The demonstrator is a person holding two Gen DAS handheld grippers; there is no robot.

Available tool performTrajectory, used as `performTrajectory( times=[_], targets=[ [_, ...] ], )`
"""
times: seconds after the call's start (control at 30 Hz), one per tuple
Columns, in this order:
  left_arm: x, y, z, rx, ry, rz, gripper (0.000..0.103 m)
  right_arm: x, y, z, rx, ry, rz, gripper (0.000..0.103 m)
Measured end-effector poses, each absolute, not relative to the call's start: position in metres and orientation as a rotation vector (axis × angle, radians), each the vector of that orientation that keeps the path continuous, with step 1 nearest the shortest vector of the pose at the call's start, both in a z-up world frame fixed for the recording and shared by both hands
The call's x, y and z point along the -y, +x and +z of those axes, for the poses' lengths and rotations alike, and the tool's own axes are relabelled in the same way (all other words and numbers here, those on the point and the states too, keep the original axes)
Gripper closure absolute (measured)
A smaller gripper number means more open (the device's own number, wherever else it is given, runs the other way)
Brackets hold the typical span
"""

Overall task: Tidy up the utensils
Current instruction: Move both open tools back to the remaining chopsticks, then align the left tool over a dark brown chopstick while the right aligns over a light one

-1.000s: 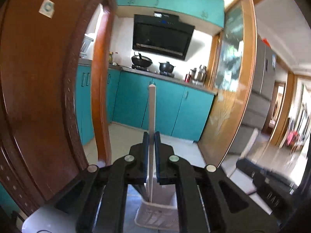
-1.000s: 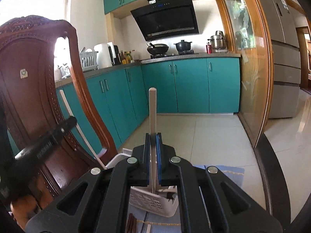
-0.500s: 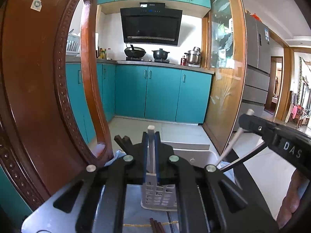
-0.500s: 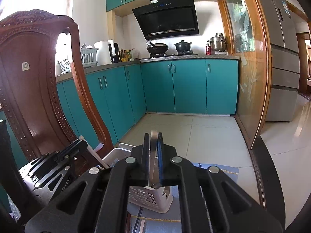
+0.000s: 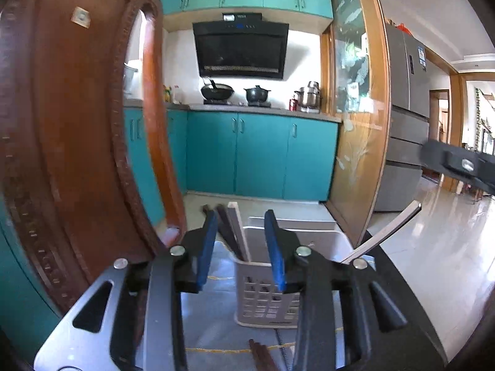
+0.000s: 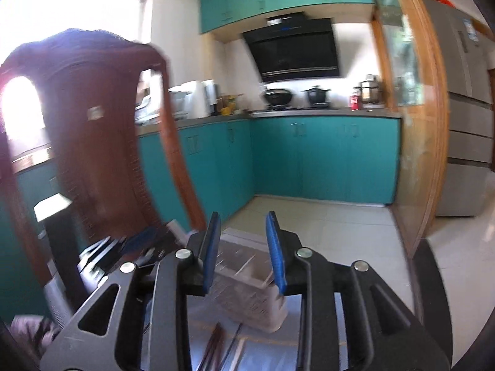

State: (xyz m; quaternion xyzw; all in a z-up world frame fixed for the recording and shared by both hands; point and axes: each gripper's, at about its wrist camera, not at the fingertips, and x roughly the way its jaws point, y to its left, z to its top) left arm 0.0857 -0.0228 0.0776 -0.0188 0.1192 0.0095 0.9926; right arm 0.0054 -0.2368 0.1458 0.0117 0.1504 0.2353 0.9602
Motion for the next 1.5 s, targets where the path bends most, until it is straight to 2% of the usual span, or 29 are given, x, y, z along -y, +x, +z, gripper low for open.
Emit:
performTrajectory(
  times=[0.07, 0.13, 0.27, 0.4, 0.57, 0.63, 0.67, 0.7, 0.97, 1.33, 1.5],
  targets=[
    [0.015, 0.082, 0.074, -0.247, -0.043, 0.041, 0.070, 0.234, -0.004, 0.126, -0.328, 0.007, 0.566, 0.073],
    [0.005, 0.083, 0.066, -0.293, -0.073, 0.051, 0.069, 0.227, 0.001, 0.090, -0.432, -0.011, 0.613, 0.073],
    [-0.006, 0.099, 0.041, -0.444, -0.135, 0.043, 0.069, 0.204, 0.050, 0.003, -0.832, -0.040, 0.505, 0.073],
    [-0.007, 0.125, 0.009, -0.661, -0.163, -0.017, 0.069, 0.193, 0.071, -0.046, -1.019, -0.072, 0.407, 0.073],
    [-0.008, 0.144, -0.028, -0.864, -0.221, -0.080, 0.069, 0.180, 0.066, -0.059, -1.044, -0.154, 0.365, 0.073],
    [-0.009, 0.148, -0.039, -0.919, -0.229, -0.089, 0.069, 0.178, 0.064, -0.060, -1.037, -0.183, 0.358, 0.082],
    [-0.008, 0.150, -0.044, -0.943, -0.222, -0.091, 0.069, 0.179, 0.063, -0.060, -1.039, -0.191, 0.354, 0.091],
    [-0.008, 0.150, -0.048, -0.958, -0.215, -0.094, 0.069, 0.182, 0.064, -0.060, -1.047, -0.182, 0.350, 0.092],
    [0.008, 0.147, -0.066, -1.040, -0.140, -0.160, 0.062, 0.213, 0.069, -0.059, -1.082, -0.118, 0.284, 0.092],
    [0.034, 0.137, -0.078, -1.048, -0.041, -0.173, 0.058, 0.218, 0.077, -0.058, -1.080, -0.130, 0.250, 0.091],
    [0.040, 0.133, -0.077, -1.038, -0.001, -0.179, 0.060, 0.217, 0.078, -0.058, -1.081, -0.128, 0.231, 0.090]
  ],
)
